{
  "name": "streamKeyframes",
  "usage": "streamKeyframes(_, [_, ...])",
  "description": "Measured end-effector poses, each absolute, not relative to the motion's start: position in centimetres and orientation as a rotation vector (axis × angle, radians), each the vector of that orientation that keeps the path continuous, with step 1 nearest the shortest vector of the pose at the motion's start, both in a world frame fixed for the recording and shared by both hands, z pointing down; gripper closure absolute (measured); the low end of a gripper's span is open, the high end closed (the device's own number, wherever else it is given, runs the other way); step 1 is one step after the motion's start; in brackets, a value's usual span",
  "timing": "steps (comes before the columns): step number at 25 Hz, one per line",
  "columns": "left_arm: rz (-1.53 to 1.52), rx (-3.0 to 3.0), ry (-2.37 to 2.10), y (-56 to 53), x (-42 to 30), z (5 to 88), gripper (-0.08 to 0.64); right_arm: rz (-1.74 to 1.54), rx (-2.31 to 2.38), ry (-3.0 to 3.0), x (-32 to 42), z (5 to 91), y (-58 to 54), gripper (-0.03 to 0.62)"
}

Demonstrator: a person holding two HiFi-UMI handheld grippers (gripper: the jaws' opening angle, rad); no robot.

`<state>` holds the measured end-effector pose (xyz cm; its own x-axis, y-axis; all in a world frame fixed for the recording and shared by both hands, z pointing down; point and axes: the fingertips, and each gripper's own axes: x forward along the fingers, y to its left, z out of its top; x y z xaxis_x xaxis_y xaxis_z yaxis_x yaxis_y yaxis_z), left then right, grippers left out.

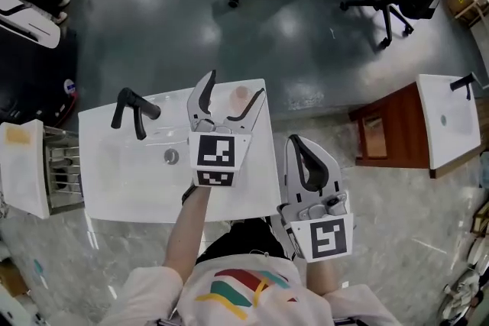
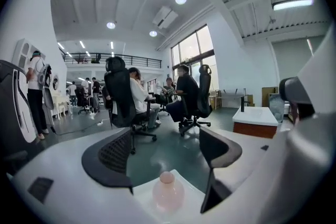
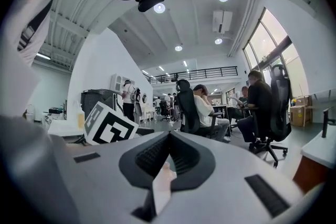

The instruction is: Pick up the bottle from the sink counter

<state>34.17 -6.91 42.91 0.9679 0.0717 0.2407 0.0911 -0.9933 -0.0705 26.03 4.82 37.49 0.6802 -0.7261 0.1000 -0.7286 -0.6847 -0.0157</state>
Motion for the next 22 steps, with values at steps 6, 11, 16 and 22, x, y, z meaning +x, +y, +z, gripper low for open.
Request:
streamKeyframes(6, [-0.605,-3.071,-0.126,-6.9,35.7,50.9,0.160,0.299,2.862,-1.216,26.4,41.5,5.6,0.581])
streamKeyframes(11, [-0.712,-3.055,-0.113,-7.1,36.8,55.3,0.158,0.400,2.850,-1.228,26.5,44.1,5.6,0.580])
streamKeyframes(16, [-0.800,-3.011,-0.103,-7.0,37.5,58.6,0.158,0.439,2.833,-1.203,27.1,45.8,5.9,0.581])
streamKeyframes(22, [-0.860,-3.004,-0.118,-7.0,37.9,60.6,0.158,0.464,2.848,-1.202,27.9,46.7,5.6,0.581])
